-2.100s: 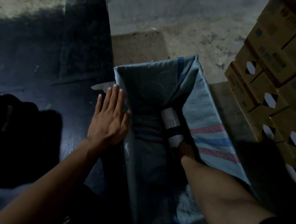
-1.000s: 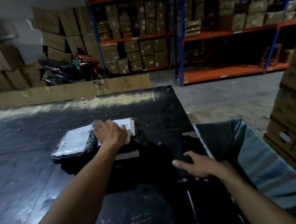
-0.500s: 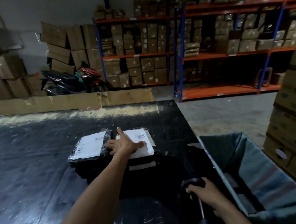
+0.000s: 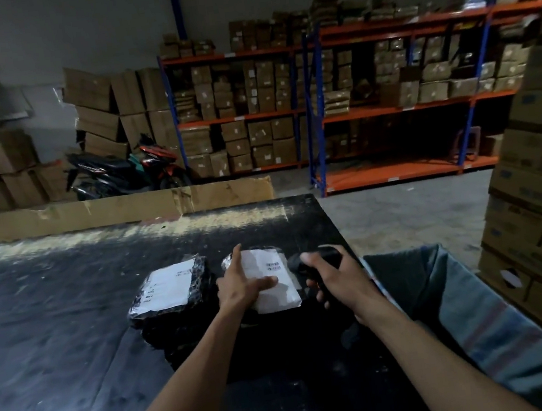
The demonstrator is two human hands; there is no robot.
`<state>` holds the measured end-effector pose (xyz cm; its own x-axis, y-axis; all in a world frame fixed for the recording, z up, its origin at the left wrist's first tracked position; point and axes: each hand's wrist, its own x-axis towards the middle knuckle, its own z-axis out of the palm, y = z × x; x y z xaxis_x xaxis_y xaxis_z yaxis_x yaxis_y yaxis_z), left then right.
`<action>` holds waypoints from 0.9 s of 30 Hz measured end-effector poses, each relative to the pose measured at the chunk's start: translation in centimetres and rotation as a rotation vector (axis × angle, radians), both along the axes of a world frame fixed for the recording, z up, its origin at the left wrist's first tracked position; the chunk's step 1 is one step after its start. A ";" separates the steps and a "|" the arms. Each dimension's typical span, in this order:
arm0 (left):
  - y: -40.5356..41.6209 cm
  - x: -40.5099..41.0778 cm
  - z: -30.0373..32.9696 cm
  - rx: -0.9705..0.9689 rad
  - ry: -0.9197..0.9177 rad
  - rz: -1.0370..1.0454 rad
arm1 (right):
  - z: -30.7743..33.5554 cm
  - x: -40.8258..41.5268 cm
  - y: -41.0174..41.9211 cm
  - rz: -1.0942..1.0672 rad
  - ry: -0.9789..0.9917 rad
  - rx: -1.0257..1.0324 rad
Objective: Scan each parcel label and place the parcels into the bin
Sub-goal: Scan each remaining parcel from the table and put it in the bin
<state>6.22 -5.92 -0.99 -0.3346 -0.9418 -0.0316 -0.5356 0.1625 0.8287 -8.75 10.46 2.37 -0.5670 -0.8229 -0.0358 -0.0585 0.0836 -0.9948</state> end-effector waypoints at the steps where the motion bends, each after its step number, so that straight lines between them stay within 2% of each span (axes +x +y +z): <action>1: 0.4 0.1 0.0 -0.025 0.038 -0.011 | 0.3 0.3 -0.4 -0.013 0.029 -0.005; 6: 1.8 0.5 -0.5 -0.149 0.190 -0.059 | 1.3 0.8 -1.2 -0.079 0.154 -0.011; 22: 3.3 0.0 -0.5 -0.276 0.267 -0.014 | 1.8 1.2 0.0 -0.107 0.201 -0.015; 27: 2.6 0.5 0.2 -0.255 0.352 0.102 | -2.6 1.2 0.6 -0.128 0.191 0.161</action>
<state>6.73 -3.32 -0.82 -0.1879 -0.9335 0.3053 -0.2521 0.3463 0.9036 -7.51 11.06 -0.28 -0.6748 -0.7367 -0.0424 -0.2228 0.2582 -0.9400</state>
